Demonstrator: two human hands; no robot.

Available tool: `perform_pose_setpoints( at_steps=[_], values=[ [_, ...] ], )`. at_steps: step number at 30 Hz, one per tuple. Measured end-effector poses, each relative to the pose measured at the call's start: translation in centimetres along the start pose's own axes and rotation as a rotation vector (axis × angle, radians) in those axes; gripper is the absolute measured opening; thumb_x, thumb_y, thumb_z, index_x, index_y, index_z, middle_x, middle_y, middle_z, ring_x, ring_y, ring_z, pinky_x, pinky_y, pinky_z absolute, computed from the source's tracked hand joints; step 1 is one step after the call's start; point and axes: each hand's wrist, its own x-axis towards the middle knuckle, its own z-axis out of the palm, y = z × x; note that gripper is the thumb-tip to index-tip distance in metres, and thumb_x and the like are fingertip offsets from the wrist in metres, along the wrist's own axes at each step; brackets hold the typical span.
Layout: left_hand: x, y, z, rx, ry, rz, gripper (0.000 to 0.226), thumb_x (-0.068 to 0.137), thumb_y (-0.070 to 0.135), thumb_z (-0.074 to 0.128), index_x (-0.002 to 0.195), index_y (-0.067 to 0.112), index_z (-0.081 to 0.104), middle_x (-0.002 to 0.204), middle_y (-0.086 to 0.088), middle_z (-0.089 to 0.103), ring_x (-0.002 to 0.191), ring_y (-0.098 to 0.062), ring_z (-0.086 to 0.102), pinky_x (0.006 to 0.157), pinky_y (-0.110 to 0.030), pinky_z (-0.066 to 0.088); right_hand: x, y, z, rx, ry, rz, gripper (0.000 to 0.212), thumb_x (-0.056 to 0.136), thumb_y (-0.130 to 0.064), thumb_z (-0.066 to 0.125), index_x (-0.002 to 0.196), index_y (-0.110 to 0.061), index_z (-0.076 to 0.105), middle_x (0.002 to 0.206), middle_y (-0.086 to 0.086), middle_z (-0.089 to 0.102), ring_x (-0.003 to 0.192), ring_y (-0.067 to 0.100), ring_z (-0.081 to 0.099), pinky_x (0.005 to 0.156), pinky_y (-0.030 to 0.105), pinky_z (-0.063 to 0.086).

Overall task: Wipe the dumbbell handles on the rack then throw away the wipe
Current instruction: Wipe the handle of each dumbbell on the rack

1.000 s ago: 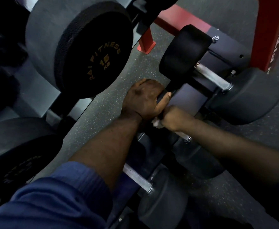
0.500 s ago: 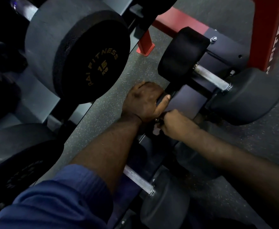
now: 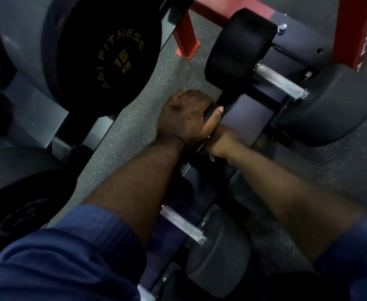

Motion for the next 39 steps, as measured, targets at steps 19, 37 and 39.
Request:
perform_pose_setpoints(
  at_steps=[19,37,39],
  values=[
    [0.1,-0.1,-0.1,0.003,0.016,0.005,0.044,0.103,0.053,0.038,0.096,0.026,0.072,0.098,0.006,0.071,0.1,-0.018,0.065,0.106,-0.033,0.039,-1.0,1.3,-2.6,-0.549,-0.314,0.0,0.038,0.08,-0.041,0.083,0.089,-0.006,0.069,0.08,0.0,0.068,0.076,0.018,0.063,0.065,0.022,0.045],
    [0.1,0.2,-0.3,-0.012,0.005,0.002,0.034,0.101,0.05,0.045,0.094,0.027,0.069,0.098,0.008,0.069,0.101,-0.017,0.063,0.107,-0.035,0.04,-3.1,3.7,-8.3,-0.874,-0.526,-0.169,0.023,0.085,-0.024,0.076,0.106,-0.019,0.07,0.102,0.001,0.068,0.093,0.022,0.063,0.072,0.025,0.043],
    [0.0,0.3,-0.5,-0.03,-0.01,0.0,0.032,0.101,0.048,0.046,0.096,0.027,0.069,0.099,0.008,0.07,0.101,-0.017,0.063,0.104,-0.035,0.041,-2.8,3.6,-10.6,-0.756,-0.461,-0.166,0.019,0.081,-0.018,0.08,0.098,-0.022,0.075,0.087,-0.005,0.068,0.086,0.016,0.062,0.069,0.023,0.042]
  ],
)
